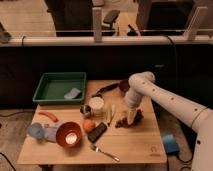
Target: Place grapes in red bowl
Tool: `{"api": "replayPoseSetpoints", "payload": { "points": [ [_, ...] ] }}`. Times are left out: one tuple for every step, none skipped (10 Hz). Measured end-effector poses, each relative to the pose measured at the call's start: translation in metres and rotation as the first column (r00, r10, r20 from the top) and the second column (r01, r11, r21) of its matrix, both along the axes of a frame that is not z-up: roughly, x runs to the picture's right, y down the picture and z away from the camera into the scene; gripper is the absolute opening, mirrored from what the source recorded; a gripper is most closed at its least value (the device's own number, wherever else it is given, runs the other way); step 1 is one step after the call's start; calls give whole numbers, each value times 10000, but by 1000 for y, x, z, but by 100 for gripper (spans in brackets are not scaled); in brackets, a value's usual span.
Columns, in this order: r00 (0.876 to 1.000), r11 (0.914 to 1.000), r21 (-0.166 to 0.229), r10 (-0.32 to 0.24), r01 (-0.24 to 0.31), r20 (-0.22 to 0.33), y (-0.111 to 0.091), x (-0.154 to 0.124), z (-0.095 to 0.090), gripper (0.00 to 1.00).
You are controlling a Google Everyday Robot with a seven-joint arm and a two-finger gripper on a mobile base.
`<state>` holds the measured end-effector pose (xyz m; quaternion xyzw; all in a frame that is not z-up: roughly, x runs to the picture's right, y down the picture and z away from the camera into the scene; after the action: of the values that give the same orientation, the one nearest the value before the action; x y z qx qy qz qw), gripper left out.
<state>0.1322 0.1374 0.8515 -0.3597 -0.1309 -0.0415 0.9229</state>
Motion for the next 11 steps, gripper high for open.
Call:
{"api": "replayPoseSetpoints", "payload": {
  "points": [
    [9999,10000,-83,50,-49,97,11,14,4,80],
    [9999,9999,-149,57,-55,150,17,21,6,80],
    [9997,9997,-222,37,-32,236,24,26,10,80],
    [9994,9995,-324,-13,24,341,32,31,17,79],
    [9994,9992,-402,-6,20,341,36,36,21,74],
    [9993,9987,-507,-31,49,361,39,42,23,62],
    [9990,9983,-571,-92,118,446,40,42,25,53],
    [9975,9976,-608,-280,319,653,39,39,27,41],
    [9975,9976,-619,-283,324,654,39,39,26,33],
    [9974,9974,-634,-291,333,655,39,39,25,24],
    [9972,9972,-647,-327,370,672,38,38,24,11]
  ]
}}
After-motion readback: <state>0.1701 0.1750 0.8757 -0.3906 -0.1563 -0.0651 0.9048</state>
